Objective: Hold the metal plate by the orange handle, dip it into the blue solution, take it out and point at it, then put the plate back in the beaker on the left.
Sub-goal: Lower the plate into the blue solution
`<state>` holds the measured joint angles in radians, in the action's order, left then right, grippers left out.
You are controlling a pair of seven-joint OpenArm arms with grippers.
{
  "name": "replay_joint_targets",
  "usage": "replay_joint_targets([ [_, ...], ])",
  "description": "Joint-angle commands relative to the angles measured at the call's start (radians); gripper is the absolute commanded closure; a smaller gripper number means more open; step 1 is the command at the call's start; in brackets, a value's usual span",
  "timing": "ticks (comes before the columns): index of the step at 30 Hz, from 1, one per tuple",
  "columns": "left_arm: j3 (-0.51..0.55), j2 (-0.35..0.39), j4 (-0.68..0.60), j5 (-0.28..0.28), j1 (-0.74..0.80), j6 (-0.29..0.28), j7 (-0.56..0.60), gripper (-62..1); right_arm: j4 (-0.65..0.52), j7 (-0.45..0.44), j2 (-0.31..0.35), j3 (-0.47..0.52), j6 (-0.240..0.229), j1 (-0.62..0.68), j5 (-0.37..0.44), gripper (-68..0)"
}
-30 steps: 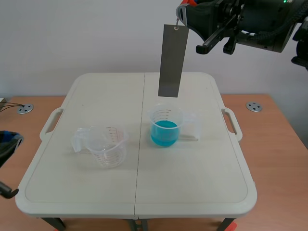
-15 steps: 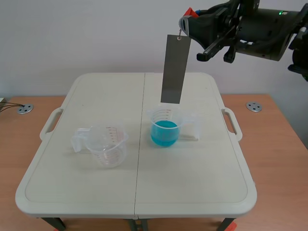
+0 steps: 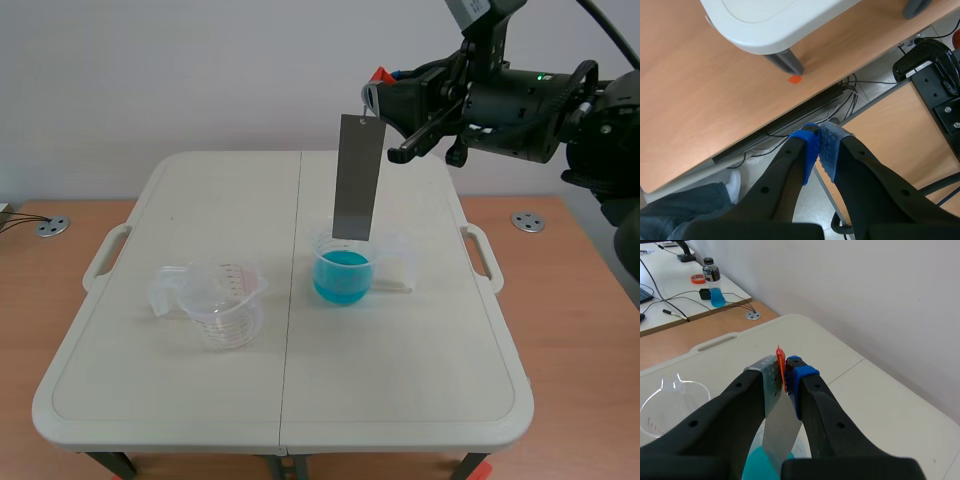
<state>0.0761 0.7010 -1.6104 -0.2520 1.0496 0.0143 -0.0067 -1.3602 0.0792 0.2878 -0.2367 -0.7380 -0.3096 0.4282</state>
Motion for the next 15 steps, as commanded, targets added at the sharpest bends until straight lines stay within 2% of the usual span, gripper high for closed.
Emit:
replay_joint_targets([
  [1,-0.004,-0.005,-0.011,-0.003,-0.005,-0.002,0.01,-1.2,-0.007,-0.026,-0.009,0.0,-0.008,-0.019,-0.002,-1.3],
  [15,-0.004,-0.005,-0.011,-0.003,-0.006,-0.002,0.009,-1.2,0.072,-0.056,-0.053,0.0,-0.008,-0.019,-0.064,-1.3],
])
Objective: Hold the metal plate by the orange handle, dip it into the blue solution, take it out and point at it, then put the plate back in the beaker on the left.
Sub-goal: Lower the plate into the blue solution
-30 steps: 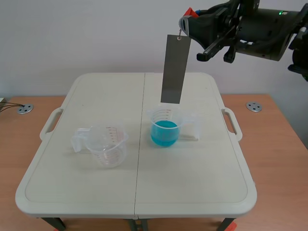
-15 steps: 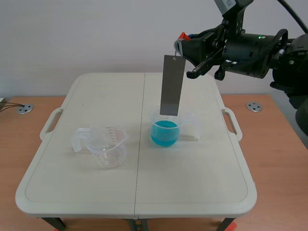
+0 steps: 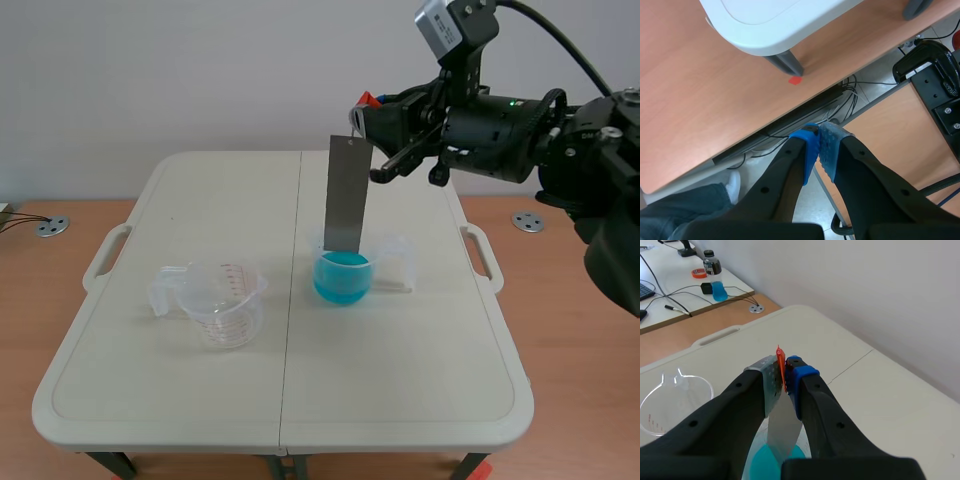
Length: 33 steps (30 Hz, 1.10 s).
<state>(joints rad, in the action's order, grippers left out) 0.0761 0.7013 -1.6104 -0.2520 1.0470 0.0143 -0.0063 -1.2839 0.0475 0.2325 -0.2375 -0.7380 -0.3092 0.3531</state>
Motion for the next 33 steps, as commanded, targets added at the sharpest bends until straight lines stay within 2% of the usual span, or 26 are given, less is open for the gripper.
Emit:
replay_joint_targets([
  [1,-0.004,-0.005,-0.011,-0.003,-0.003,-0.002,0.009,-1.2,0.003,-0.034,0.001,0.0,-0.008,-0.02,0.001,-1.3],
  [14,-0.004,-0.005,-0.011,-0.002,-0.003,-0.002,0.009,-1.2,0.106,-0.128,-0.04,0.0,-0.008,-0.02,-0.143,-1.3],
  [19,-0.004,-0.005,-0.011,-0.002,-0.003,-0.002,0.009,-1.2,0.14,-0.144,-0.045,0.0,-0.008,-0.02,-0.153,-1.3],
  [26,-0.005,-0.005,-0.011,-0.002,-0.003,-0.002,0.009,-1.2,0.197,-0.196,-0.045,0.0,-0.008,-0.02,-0.218,-1.3],
  [33,-0.005,-0.005,-0.011,-0.002,-0.003,-0.002,0.009,-1.2,0.232,-0.212,-0.057,0.001,-0.008,-0.02,-0.273,-1.3],
])
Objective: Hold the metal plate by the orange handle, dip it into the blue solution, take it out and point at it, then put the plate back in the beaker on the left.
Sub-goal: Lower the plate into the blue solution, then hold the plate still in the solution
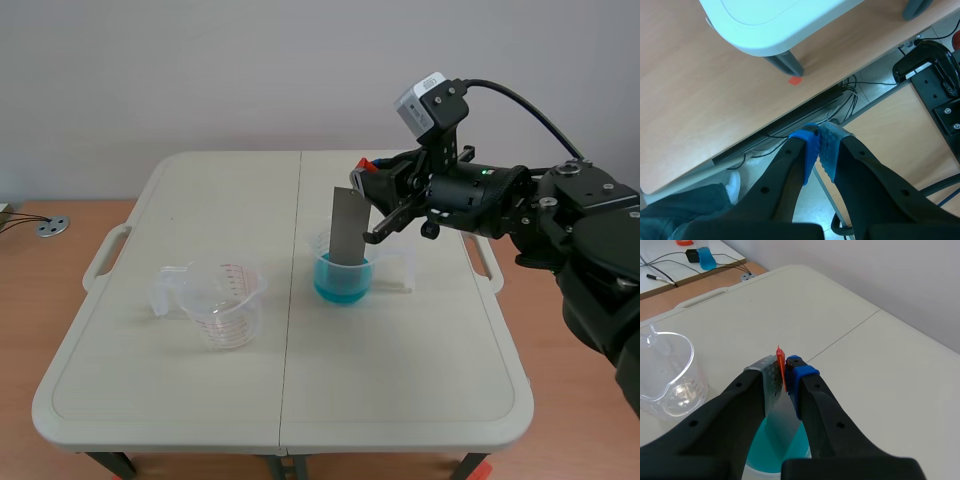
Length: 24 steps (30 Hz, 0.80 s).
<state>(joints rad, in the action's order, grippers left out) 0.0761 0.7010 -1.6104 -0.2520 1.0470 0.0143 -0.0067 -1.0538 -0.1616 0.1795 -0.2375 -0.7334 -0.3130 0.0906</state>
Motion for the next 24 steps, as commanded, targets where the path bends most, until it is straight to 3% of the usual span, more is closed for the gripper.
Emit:
replay_joint_targets([
  [1,-0.005,-0.005,-0.011,-0.002,-0.003,-0.002,0.01,-1.2,0.003,-0.003,-0.006,0.001,-0.012,-0.015,-0.017,-1.3],
  [24,-0.005,-0.005,-0.011,-0.002,-0.003,-0.01,0.01,-1.2,0.004,-0.018,-0.008,0.0,-0.012,-0.014,-0.02,-1.3],
])
